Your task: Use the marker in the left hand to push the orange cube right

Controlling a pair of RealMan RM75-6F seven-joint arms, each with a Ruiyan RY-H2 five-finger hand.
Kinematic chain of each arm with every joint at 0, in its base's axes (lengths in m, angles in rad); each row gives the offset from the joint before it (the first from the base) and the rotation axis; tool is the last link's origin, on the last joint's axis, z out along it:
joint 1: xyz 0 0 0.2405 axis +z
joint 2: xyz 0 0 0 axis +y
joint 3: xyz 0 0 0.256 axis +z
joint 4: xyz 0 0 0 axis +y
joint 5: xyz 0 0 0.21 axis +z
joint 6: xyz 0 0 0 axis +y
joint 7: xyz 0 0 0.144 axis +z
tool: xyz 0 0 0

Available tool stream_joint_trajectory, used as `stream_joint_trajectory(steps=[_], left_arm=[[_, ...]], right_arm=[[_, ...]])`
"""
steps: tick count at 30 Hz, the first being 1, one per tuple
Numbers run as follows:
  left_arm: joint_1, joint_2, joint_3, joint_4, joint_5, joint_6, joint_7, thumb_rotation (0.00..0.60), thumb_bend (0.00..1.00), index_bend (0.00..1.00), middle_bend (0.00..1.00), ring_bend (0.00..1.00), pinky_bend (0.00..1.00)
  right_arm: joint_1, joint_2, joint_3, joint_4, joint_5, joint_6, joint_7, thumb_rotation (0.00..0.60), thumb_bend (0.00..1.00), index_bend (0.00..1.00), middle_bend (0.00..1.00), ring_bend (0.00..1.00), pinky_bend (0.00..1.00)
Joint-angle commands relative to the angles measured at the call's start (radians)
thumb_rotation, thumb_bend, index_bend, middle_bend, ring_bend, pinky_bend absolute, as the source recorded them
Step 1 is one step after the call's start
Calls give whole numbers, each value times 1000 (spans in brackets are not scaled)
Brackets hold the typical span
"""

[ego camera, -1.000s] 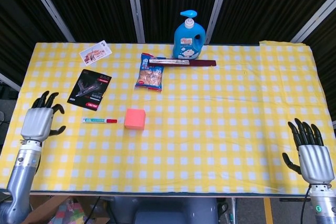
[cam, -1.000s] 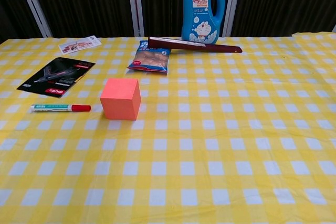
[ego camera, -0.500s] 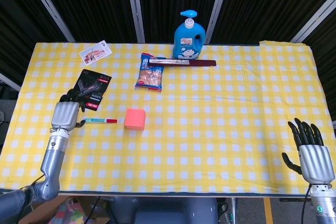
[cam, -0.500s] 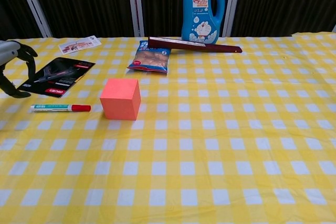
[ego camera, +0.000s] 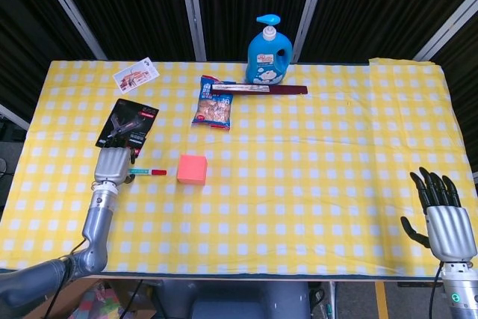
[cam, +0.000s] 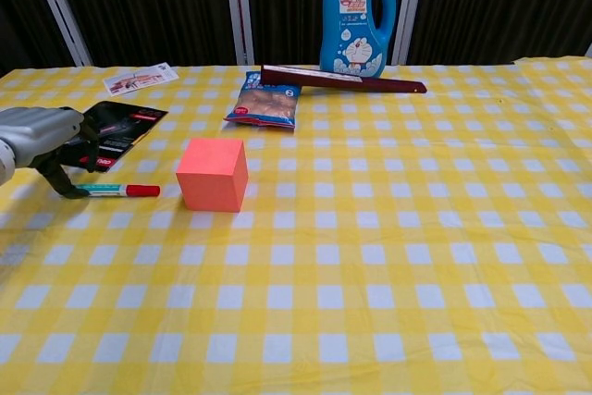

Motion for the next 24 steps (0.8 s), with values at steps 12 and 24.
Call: stream_joint_trajectory(steps=[12, 24], left_arm=[[-39, -64, 0, 61, -68, -31, 19, 600, 338, 526, 117, 31, 160], [-38, -51, -11, 7, -39, 8, -36, 600, 442, 568, 135, 32, 160]], right_arm=[[0, 1, 0, 0, -4, 2, 18, 600, 378, 0, 0, 0, 0], [0, -2, 1, 7, -13, 11, 32, 600, 379, 0, 0, 0, 0]])
